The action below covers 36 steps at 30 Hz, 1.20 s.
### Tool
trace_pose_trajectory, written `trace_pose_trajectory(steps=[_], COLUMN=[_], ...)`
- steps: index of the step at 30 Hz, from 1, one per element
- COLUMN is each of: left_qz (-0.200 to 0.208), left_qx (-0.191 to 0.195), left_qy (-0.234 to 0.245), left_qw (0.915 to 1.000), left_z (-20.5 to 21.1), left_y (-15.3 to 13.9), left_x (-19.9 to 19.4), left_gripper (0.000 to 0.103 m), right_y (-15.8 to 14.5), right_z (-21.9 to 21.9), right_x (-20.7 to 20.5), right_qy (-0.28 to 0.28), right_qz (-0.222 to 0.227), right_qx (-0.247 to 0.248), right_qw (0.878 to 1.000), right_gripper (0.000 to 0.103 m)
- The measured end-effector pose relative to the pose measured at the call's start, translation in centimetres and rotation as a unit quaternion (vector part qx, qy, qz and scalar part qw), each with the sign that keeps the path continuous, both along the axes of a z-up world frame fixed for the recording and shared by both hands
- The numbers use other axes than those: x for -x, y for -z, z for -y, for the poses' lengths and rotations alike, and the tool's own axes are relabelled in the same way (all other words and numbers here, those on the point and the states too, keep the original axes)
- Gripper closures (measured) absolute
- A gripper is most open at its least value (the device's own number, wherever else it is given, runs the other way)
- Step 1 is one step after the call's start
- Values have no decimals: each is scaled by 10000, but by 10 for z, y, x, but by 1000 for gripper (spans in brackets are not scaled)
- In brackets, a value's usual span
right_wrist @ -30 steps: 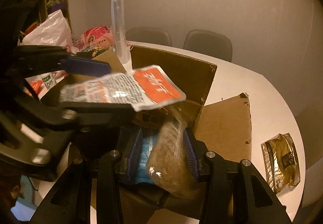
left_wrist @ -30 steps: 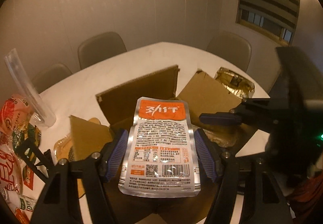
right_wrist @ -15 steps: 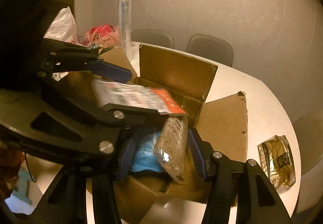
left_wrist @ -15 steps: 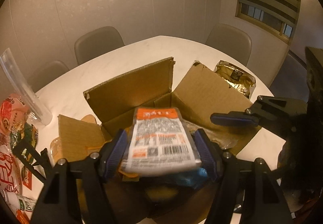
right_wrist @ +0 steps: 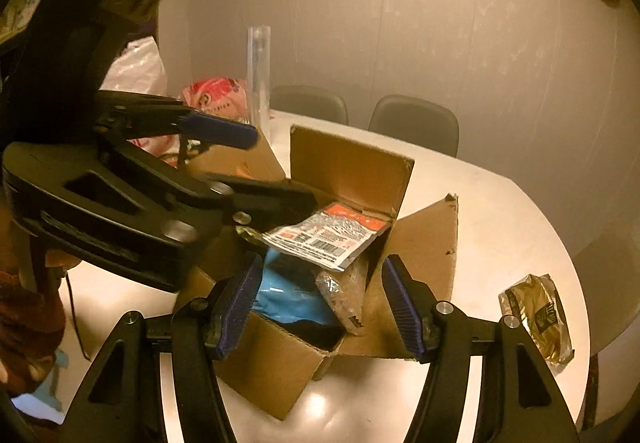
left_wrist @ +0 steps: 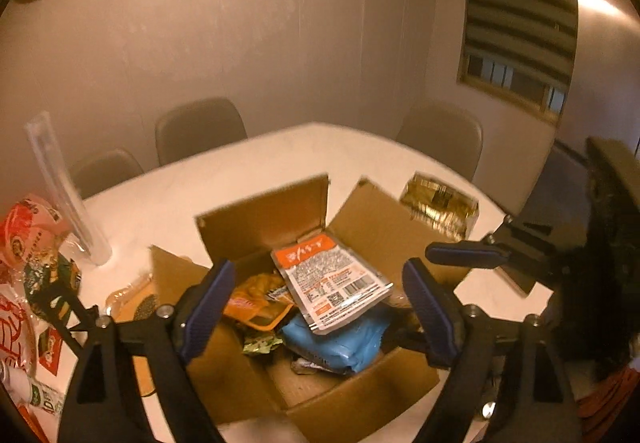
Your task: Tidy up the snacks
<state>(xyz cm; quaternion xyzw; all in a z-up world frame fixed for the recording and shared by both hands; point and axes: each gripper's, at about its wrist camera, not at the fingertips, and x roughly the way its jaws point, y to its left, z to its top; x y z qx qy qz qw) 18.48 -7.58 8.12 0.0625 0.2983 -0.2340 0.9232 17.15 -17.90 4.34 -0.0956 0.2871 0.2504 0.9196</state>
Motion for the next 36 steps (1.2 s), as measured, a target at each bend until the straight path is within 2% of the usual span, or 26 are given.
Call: trace_pose_trajectory(steps=[3,5,8,12,17,24,27,36], left_qz=[464,794,1116,1357,1385,1360,1369,1348], left_qx=[154,232,338,469,500,287,318,365], left_qy=[-264,-488,-807,-1316,-1744,-2099,-2094,-2070], left_qw=[9985,9954,9899,9808,9736,9678,9677,9683], left_z=[-15,-24,-35,-49,-58,-63,-64,-65], left_y=[-12,-16,-16,-4,20,39,40,40], left_x=[26,46,70,95,109,111,110,115], left_gripper=[10,3,1,1,1,1,1,1], right_y=[-7,-11,-18,-22,-21,-12,-10,-8], right_z=[3,6,10,13,8,6,10,6], right_x=[14,25,41,63,85,95,94,99], right_qy=[-25,-68,-6,65,303,426,441,485], right_qz=[275,513,880,1294,1702,1797,1745,1747], right_qx=[-151,-296,-543,-870,-960,-959,-1169,-1030], right_qw=[9995,9982,9946,9878,9803,9781,9767,9780], right_gripper=[42,35,26,18,0,0,0,0])
